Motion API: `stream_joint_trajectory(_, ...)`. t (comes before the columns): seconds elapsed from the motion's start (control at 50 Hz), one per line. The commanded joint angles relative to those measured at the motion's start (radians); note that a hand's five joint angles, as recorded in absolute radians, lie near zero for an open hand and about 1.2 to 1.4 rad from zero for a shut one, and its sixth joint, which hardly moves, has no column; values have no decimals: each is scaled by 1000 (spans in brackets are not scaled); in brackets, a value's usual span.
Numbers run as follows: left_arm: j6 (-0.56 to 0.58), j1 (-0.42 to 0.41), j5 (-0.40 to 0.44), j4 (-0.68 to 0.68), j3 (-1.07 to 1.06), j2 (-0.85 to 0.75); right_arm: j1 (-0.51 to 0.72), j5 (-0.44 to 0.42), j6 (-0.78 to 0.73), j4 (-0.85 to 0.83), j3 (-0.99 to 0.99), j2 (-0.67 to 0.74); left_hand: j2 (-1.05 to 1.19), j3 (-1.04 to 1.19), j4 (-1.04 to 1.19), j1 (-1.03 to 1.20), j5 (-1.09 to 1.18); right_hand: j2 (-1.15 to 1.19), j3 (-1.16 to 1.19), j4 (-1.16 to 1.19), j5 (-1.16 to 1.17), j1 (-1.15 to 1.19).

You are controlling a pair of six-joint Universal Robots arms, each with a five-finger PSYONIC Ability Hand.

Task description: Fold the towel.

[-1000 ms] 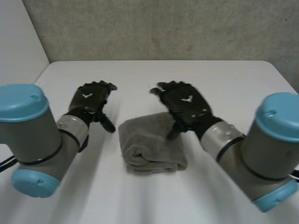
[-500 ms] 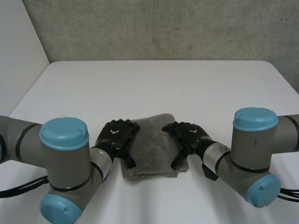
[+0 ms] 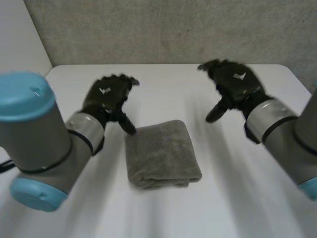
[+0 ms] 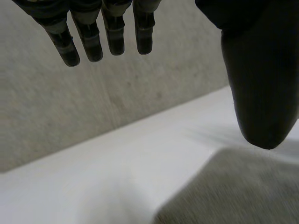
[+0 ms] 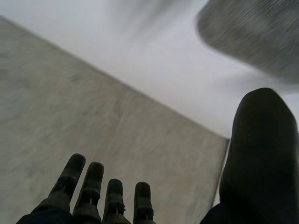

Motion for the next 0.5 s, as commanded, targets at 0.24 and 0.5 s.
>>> stream_joint_trajectory(0.24, -110, 44, -87, -225, 161, 39, -35, 128, -6, 55, -22, -47, -62, -45, -56, -117, -49, -77, -33, -53, -62, -42)
stream_joint_trajectory(0.5, -114, 52, -84, -226, 157, 40, -33, 125, -7, 56, -24, -44, -62, -45, -56, -117, -49, -77, -33, -53, -62, -42)
